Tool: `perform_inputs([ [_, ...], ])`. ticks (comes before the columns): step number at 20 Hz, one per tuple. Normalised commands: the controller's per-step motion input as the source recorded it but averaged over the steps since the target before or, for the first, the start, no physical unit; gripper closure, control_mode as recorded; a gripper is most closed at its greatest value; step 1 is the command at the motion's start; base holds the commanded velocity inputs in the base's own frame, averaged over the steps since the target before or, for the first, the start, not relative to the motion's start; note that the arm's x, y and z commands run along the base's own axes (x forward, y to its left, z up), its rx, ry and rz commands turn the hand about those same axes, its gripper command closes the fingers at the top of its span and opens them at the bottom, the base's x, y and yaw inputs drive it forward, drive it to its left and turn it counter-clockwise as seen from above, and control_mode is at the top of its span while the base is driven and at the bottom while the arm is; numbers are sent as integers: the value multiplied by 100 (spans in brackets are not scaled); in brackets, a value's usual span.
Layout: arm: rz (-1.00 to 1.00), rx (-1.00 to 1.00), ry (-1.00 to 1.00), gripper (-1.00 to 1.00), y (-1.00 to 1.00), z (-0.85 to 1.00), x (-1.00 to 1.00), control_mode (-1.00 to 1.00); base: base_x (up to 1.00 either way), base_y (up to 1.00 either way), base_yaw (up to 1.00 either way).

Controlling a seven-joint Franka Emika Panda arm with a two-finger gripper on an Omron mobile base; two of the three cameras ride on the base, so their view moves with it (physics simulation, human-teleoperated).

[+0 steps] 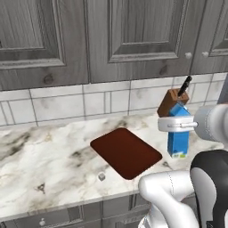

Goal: Take out the milk from the fridge and place it on the tray on the counter. Then take the sugar cube near the tray and place it in the tray.

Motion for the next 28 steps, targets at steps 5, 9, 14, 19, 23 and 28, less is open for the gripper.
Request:
perform_inputs([
  [5,0,0,0,100,0,0,0,100,45,0,17],
  [9,0,0,0,100,0,0,0,100,19,2,9],
  [14,6,0,-4,100,3,-27,12,-100,11,6,2],
  [19,16,0,-6,100,-4,-46,28,-100,0,0,0],
  [23,15,2,-8,100,-25,-42,13,-100,0,0,0],
  [28,13,4,-12,100,-43,-37,0,-100,0,0,0],
])
